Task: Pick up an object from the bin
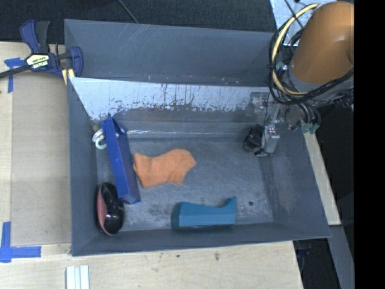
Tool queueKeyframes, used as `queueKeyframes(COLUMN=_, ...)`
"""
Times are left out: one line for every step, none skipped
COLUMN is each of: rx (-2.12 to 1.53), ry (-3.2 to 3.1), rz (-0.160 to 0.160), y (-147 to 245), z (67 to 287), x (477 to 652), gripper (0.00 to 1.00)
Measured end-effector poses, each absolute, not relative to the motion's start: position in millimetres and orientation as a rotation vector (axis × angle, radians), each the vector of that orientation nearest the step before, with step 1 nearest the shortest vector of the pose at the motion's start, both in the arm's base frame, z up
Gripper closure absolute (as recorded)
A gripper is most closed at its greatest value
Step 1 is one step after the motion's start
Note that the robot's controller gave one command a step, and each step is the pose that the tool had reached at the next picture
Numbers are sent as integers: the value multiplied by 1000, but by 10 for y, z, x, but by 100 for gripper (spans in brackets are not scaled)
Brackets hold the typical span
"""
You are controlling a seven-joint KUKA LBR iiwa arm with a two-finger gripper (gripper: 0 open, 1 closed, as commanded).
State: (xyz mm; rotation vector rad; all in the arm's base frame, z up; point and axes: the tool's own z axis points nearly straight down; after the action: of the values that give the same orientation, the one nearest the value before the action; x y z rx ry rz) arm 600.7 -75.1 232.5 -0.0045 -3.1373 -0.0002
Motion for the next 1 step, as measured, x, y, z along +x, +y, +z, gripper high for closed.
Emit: queueKeyframes(rx=-2, ry=-3146, rz=1, y=-748, z=2377, x=6018, gripper=0)
